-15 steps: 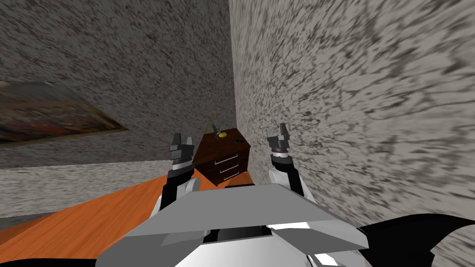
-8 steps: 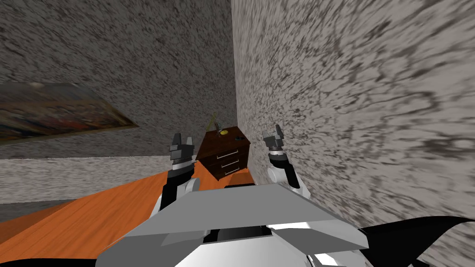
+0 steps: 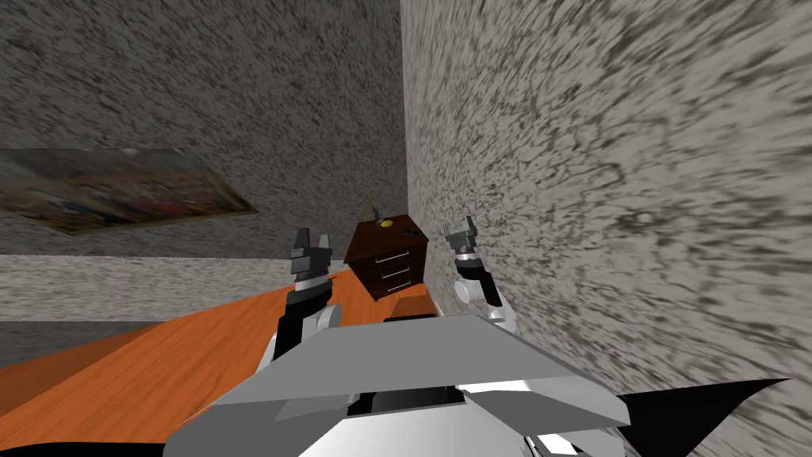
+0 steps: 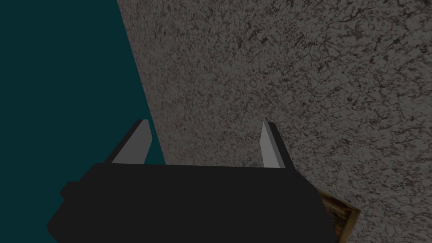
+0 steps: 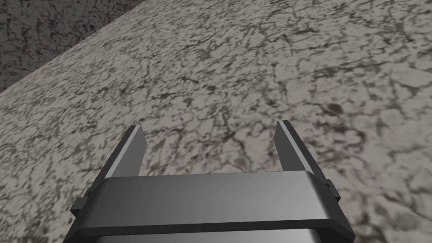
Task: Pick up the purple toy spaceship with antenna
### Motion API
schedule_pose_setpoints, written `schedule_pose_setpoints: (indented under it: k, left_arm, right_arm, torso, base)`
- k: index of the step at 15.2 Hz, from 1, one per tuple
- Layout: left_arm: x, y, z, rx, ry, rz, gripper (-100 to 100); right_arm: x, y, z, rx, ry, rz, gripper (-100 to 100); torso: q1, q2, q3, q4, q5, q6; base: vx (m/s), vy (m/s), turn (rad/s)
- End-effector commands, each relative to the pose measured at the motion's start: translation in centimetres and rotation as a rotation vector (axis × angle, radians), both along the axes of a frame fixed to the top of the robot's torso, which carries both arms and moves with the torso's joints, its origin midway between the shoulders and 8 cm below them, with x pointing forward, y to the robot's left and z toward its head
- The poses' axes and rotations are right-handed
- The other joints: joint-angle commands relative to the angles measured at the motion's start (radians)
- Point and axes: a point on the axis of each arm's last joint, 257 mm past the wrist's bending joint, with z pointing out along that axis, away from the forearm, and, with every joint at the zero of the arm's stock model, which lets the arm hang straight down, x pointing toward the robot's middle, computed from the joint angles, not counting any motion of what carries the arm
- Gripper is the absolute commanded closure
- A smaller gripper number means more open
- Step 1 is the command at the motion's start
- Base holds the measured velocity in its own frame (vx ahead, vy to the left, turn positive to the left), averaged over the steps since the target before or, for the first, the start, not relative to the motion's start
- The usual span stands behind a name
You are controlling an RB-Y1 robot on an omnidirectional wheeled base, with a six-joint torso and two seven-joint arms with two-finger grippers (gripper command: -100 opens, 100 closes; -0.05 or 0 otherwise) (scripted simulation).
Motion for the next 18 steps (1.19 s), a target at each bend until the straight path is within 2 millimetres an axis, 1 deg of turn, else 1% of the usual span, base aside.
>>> schedule_pose_setpoints:
  k: [1,2,3,4,5,6,7,8,9,10,11,12,13,14,15,16,17,18]
  left_arm:
    - [0.0,0.0,0.0,0.0,0.0,0.0,0]
    - [0.0,0.0,0.0,0.0,0.0,0.0,0]
    - [0.0,0.0,0.0,0.0,0.0,0.0,0]
    - [0.0,0.0,0.0,0.0,0.0,0.0,0]
    - [0.0,0.0,0.0,0.0,0.0,0.0,0]
    - [0.0,0.0,0.0,0.0,0.0,0.0,0]
    - [0.0,0.0,0.0,0.0,0.0,0.0,0]
    - [0.0,0.0,0.0,0.0,0.0,0.0,0]
    - [0.0,0.0,0.0,0.0,0.0,0.0,0]
    - [0.0,0.0,0.0,0.0,0.0,0.0,0]
    - [0.0,0.0,0.0,0.0,0.0,0.0,0]
    - [0.0,0.0,0.0,0.0,0.0,0.0,0]
    - [0.0,0.0,0.0,0.0,0.0,0.0,0]
    - [0.0,0.0,0.0,0.0,0.0,0.0,0]
    - [0.0,0.0,0.0,0.0,0.0,0.0,0]
    - [0.0,0.0,0.0,0.0,0.0,0.0,0]
    - [0.0,0.0,0.0,0.0,0.0,0.0,0]
    - [0.0,0.0,0.0,0.0,0.0,0.0,0]
  right_arm:
    - [0.9,-0.3,-0.7,0.056,0.022,0.037,-100]
    - [2.1,-0.6,-1.4,0.101,0.043,0.066,-100]
    - [2.2,-0.7,-1.6,0.121,0.048,0.076,-100]
    - [3.3,-0.9,-2.0,0.163,0.064,0.103,-100]
    - [3.5,-1.2,-2.6,0.189,0.076,0.113,-100]
    - [3.5,-1.2,-2.6,0.189,0.076,0.113,-100]
    - [4.8,-1.6,-3.4,0.249,0.099,0.144,-100]
    - [4.9,-1.7,-3.6,0.261,0.105,0.149,-100]
    - [6.2,-2.0,-4.2,0.308,0.125,0.172,-100]
    - [6.4,-2.2,-4.6,0.335,0.134,0.182,-100]
    - [6.4,-2.2,-4.6,0.335,0.134,0.182,-100]
    - [7.7,-2.6,-5.1,0.397,0.151,0.212,-100]
    - [7.9,-2.7,-5.7,0.412,0.163,0.213,-100]
    - [7.9,-2.7,-5.7,0.412,0.163,0.213,-100]
    - [9.1,-3.1,-6.0,0.481,0.177,0.246,-100]
    - [9.4,-3.3,-6.9,0.491,0.193,0.242,-100]
    - [10.5,-3.6,-6.9,0.541,0.204,0.264,-100]
    - [10.9,-3.9,-7.7,0.57,0.217,0.27,-100]
  torso:
    - [0.0,0.0,0.0,0.0,0.0,0.0]
    - [0.0,0.0,0.0,0.0,0.0,0.0]
    - [0.0,0.0,0.0,0.0,0.0,0.0]
    - [0.001,-0.001,0.0,0.0,0.0,0.0]
    - [0.0,0.0,0.0,0.0,0.0,0.0]
    - [-0.001,-0.001,0.0,0.0,0.0,0.0]
    - [-0.001,-0.002,-0.001,0.0,0.0,0.0]
    - [-0.001,-0.003,-0.002,-0.001,0.0,0.0]
    - [0.0,-0.003,-0.002,-0.001,0.0,0.0]
    - [0.0,-0.003,-0.002,-0.001,0.0,0.0]
    - [0.0,-0.003,-0.002,-0.001,0.0,0.0]
    - [0.0,-0.004,-0.002,-0.001,0.0,0.0]
    - [0.0,-0.004,-0.002,-0.001,0.0,0.0]
    - [0.0,-0.004,-0.002,-0.001,0.0,0.0]
    - [0.0,-0.005,-0.003,-0.001,0.0,0.0]
    - [-0.001,-0.006,-0.003,-0.001,0.0,0.0]
    - [-0.001,-0.006,-0.003,-0.001,0.0,0.0]
    - [-0.001,-0.006,-0.003,-0.001,0.0,0.0]
  base:
    - [-0.128,0.021,0.062]
    - [-0.13,0.029,0.063]
    - [-0.126,0.031,0.054]
    - [-0.139,0.013,0.075]
    - [-0.132,0.003,0.061]
    - [-0.087,0.004,0.014]
    - [-0.093,0.014,0.061]
    - [-0.092,0.017,0.062]
    - [-0.099,0.023,0.08]
    - [-0.101,0.027,0.066]
    - [-0.071,0.016,0.014]
    - [-0.081,0.028,0.05]
    - [-0.083,0.028,0.065]
    - [-0.055,0.011,0.027]
    - [-0.057,0.007,0.05]
    - [-0.064,0.004,0.059]
    - [-0.075,0.01,0.11]
    - [-0.071,0.015,0.083]
